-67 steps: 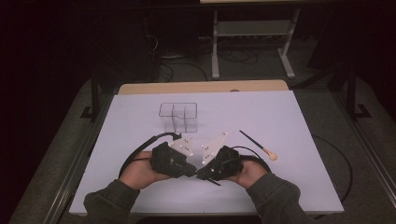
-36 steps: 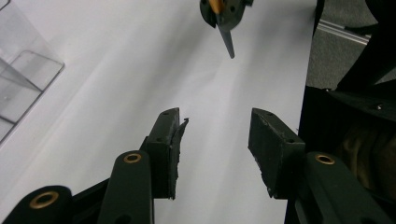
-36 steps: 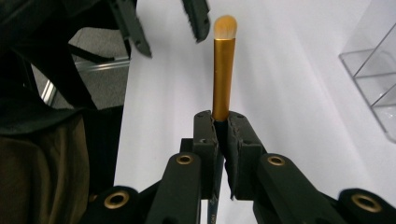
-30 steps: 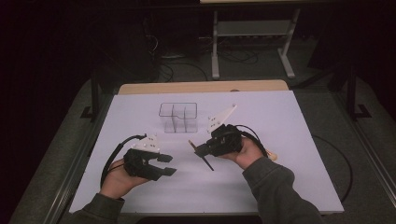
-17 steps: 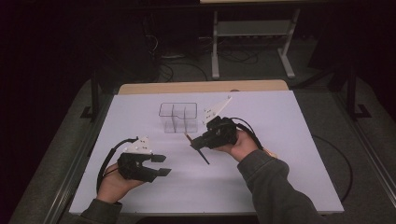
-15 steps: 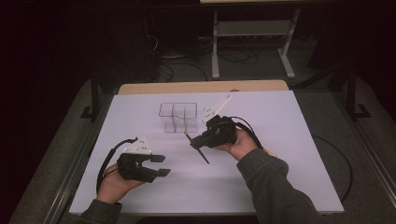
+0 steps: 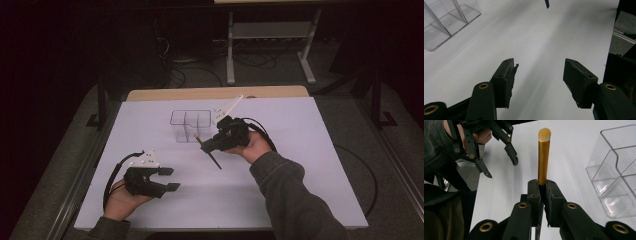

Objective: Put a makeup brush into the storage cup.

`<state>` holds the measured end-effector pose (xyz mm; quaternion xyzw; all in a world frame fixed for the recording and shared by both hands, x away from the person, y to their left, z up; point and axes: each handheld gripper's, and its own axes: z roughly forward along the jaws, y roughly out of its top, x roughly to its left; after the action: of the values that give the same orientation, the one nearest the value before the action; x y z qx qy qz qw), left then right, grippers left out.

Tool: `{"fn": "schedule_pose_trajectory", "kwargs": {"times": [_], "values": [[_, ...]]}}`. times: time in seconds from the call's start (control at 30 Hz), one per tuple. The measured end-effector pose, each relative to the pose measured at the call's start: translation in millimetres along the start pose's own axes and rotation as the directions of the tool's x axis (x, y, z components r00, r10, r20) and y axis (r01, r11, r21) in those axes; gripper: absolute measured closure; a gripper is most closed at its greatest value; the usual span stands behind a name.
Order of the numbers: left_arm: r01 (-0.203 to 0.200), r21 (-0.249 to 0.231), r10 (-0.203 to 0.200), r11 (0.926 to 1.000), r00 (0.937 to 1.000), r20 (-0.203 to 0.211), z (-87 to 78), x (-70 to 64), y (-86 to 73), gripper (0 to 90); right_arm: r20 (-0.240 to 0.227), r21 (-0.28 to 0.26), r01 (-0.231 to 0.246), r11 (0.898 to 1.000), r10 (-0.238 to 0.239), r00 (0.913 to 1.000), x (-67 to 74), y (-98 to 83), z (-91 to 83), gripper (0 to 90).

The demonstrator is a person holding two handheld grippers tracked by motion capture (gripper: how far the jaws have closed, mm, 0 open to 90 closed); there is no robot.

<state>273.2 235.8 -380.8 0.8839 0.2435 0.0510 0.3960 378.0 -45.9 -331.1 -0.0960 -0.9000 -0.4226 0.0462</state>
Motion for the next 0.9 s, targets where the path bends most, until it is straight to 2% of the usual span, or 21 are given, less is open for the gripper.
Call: {"fn": "schedule_pose_trajectory", "kwargs": {"times": [0.1,0.2,0.4,0.9], "values": [[0.01,-0.01,-0.01,0.9999,0.9999,-0.004,-0.1,0.3,-1.6,40.8,0.002,0.007,0.0,1.0,0.0,1.0,-3.3,3.7,0.6,82.1],[0.002,-0.021,-0.003,0.9998,0.9999,-0.012,-1.1,0.7,-2.1,40.0,0.004,0.013,0.002,1.0,-0.002,1.0,-6.4,8.8,1.2,82.1],[0.016,-0.021,-0.016,0.9997,0.9997,-0.016,-0.8,0.0,-3.8,38.2,0.007,0.021,0.012,1.0,-0.012,0.9999,-11.8,19.0,1.8,82.2],[0.002,-0.036,-0.003,0.9994,0.9998,-0.022,-5.9,2.8,-5.1,36.5,0.021,-0.004,0.034,0.999,-0.034,0.9992,-26.7,45.0,-2.5,82.2]]}}
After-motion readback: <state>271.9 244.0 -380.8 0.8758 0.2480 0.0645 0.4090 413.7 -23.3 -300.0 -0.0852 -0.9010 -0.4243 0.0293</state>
